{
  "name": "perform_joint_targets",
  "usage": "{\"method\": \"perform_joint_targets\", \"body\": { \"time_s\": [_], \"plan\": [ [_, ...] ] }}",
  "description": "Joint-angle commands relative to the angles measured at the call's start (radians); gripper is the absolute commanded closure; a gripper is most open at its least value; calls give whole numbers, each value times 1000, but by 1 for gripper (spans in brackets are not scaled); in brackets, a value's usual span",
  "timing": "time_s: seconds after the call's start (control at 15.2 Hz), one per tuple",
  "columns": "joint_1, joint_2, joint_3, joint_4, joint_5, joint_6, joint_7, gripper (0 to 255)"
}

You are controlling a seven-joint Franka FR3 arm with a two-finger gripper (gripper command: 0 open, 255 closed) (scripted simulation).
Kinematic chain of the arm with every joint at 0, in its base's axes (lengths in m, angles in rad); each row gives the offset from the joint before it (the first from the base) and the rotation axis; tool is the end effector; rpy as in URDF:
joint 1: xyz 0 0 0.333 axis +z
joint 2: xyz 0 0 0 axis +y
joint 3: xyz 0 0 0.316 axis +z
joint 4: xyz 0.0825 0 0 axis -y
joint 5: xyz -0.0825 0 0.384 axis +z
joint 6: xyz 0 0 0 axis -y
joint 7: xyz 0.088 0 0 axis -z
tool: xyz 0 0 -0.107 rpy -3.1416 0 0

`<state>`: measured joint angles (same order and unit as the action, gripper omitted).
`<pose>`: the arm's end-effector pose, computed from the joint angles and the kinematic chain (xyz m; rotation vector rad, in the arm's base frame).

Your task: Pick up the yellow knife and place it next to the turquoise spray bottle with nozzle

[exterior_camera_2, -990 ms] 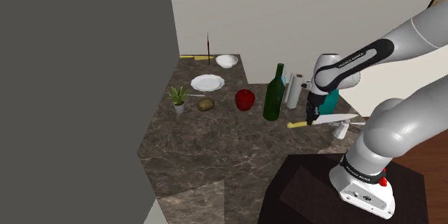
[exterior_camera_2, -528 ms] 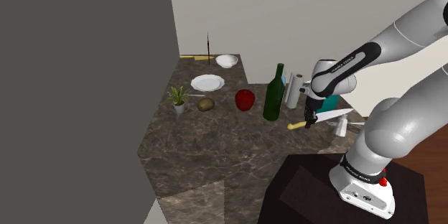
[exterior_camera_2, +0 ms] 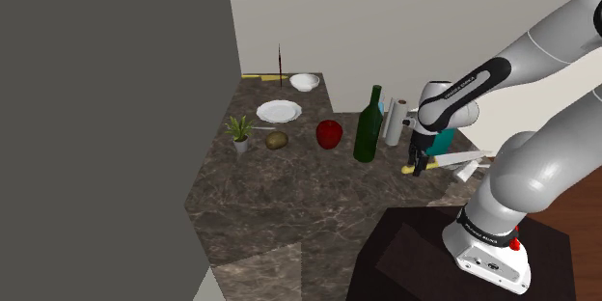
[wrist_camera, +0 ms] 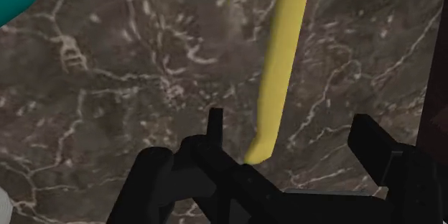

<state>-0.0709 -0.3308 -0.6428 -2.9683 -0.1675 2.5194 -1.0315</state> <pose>0.2473 -0.1742 0.2289 -2.8507 -0.7376 0.0363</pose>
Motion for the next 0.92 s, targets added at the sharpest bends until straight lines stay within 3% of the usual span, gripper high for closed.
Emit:
{"method": "perform_joint_targets", "body": {
  "time_s": [0.0, 0.13, 0.4, 0.86],
  "plan": [
    [0, 1, 0, -1, 0, 0, 0, 0],
    [0, 2, -2, -1, 0, 1, -2, 0],
    [-65, -159, 56, 52, -52, -208, 44, 0],
    [-66, -159, 56, 52, -51, -208, 44, 0]
  ]
}}
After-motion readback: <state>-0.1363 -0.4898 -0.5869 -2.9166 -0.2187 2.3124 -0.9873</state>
